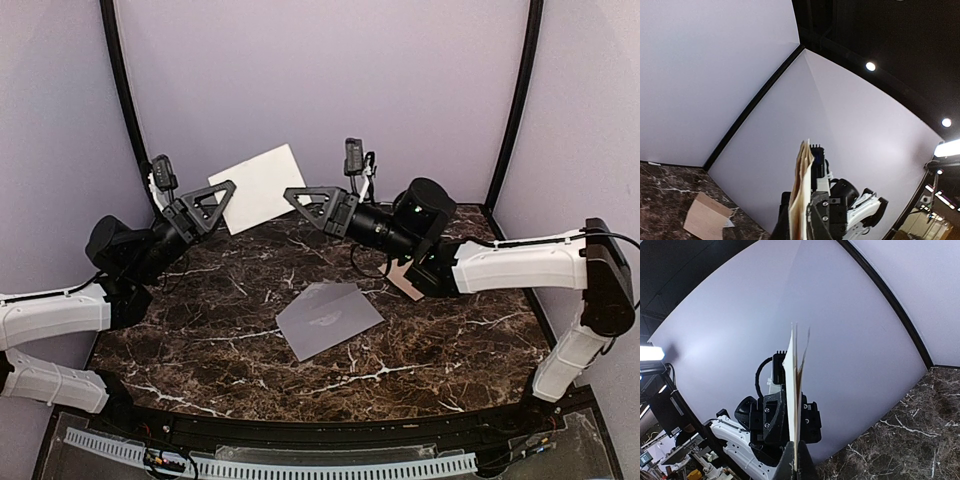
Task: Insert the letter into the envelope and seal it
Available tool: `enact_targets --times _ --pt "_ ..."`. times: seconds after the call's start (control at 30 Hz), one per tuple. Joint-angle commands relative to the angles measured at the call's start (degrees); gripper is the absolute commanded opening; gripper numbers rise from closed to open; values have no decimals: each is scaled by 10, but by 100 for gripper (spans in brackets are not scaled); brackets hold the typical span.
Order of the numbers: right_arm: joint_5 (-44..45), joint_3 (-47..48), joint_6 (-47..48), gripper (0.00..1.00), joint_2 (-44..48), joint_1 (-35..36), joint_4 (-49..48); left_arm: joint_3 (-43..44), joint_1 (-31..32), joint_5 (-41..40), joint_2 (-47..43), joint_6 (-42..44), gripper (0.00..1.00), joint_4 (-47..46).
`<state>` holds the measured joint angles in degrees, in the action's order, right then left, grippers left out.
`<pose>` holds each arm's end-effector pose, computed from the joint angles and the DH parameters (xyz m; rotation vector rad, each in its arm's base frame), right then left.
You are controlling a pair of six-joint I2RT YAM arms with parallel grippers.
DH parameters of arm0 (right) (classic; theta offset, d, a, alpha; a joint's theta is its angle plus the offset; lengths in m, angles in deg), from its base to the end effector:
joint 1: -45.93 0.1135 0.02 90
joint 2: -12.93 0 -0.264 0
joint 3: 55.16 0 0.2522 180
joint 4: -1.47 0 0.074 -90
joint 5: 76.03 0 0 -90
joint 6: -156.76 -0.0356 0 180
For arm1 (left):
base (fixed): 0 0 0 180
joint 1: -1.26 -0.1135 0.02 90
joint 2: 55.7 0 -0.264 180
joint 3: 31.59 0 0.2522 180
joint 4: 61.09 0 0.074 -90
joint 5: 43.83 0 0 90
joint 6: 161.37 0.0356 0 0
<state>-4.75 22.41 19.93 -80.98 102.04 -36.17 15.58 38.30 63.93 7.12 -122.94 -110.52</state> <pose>0.2026 0.3221 0.3451 -0.4451 1.3539 1.7282 0.1786 -0.1484 0.3403 0.1786 1.1230 -1.5491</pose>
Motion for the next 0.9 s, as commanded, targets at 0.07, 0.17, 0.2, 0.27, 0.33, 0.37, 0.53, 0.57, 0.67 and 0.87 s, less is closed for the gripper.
enact_targets --times 0.07,0.17,0.2,0.27,0.33,0.37,0.53,0.57,0.67,0.87 --pt "40 -16 67 0 57 -1 34 -4 0 -17 -37 46 57 104" --pt "63 -20 101 0 90 -10 119 11 -15 -30 -63 97 75 235" --pt "65 -16 113 0 98 -16 155 17 -29 -25 -72 106 79 262" --pt "65 -1 136 0 109 -28 232 50 -51 -7 -78 132 83 339" --pt "54 18 157 0 111 -41 306 81 -71 25 -75 163 87 423" --pt "49 30 167 0 110 -47 339 93 -75 48 -72 193 89 442" --pt "-28 75 228 0 90 -71 471 210 -80 124 -11 330 93 600" --pt "-49 84 241 0 85 -72 491 224 -81 144 9 345 93 615" --pt "-141 110 275 0 66 -72 545 270 -80 183 45 398 93 676" --pt "-235 115 288 0 50 -72 574 308 -59 289 111 450 93 721"
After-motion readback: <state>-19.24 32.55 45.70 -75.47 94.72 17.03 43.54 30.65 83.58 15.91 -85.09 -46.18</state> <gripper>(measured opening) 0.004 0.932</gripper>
